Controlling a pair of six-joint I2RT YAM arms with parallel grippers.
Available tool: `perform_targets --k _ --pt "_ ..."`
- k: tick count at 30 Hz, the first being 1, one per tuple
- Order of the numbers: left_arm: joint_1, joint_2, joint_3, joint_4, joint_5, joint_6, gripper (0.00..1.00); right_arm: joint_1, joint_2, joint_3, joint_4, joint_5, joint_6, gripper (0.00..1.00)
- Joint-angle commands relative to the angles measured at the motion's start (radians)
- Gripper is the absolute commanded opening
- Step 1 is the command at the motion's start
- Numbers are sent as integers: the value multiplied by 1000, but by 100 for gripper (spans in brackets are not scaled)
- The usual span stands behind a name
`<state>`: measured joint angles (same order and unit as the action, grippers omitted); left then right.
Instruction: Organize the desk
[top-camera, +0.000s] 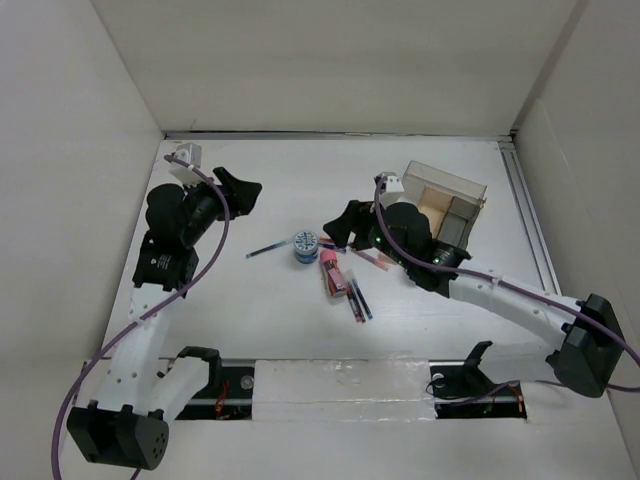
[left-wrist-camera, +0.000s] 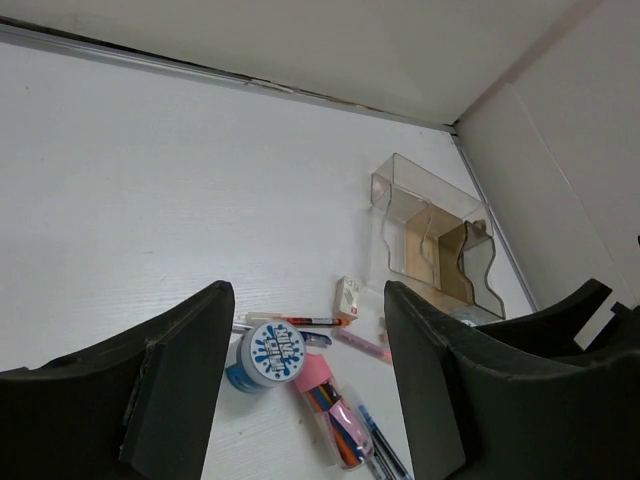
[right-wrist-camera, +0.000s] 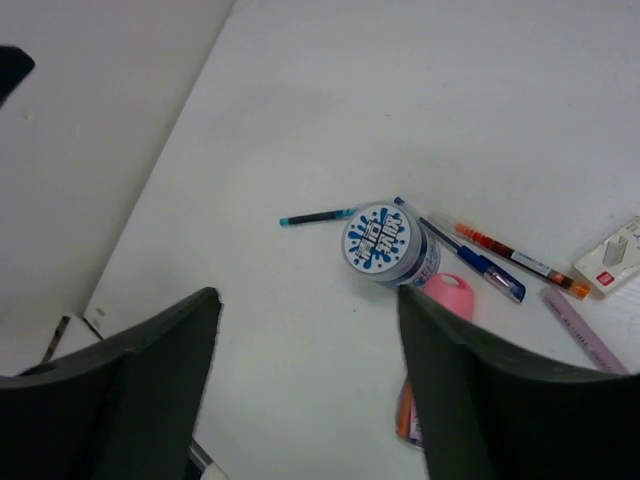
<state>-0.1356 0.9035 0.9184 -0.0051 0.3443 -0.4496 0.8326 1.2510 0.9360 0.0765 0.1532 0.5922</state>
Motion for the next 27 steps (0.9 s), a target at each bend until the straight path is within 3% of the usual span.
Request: perform_targets --k 1,3,4,6,8,9,12,13,16,17,20,21,23,27 --pt "4 -25 13 24 9 29 58 26 -10 18 31 48 -15 68" --pt "4 -37 -1 31 7 32 59 26 -13 4 45 54 -14 41" --pt "4 -40 -19 40 7 32 59 26 -12 3 28 55 -12 19" --pt "4 -46 -27 51 7 37 56 26 1 6 10 63 -8 5" --pt "4 -43 -30 51 18 48 47 26 22 6 -6 65 -5 1" --pt "4 -41 -32 53 30 51 34 26 34 9 -7 65 -5 3" --pt "4 -38 -29 51 24 61 7 36 91 50 -41 63 -6 44" --pt "4 -38 -23 44 16 65 2 45 128 61 -62 72 -3 65" --pt "4 -48 -21 13 -36 72 0 54 197 115 -105 88 -11 90" --pt "4 -48 -20 8 -53 74 0 54 250 139 -125 91 -11 93" --pt "4 -31 3 -35 -79 81 19 63 359 233 -210 98 -17 99" --pt "4 -25 7 -48 -85 84 30 74 381 248 -218 103 -23 99" --pt "4 -20 14 -52 -97 84 40 86 418 293 -236 136 -45 100" --pt "4 -24 28 -75 -116 89 44 95 511 333 -215 166 -64 100"
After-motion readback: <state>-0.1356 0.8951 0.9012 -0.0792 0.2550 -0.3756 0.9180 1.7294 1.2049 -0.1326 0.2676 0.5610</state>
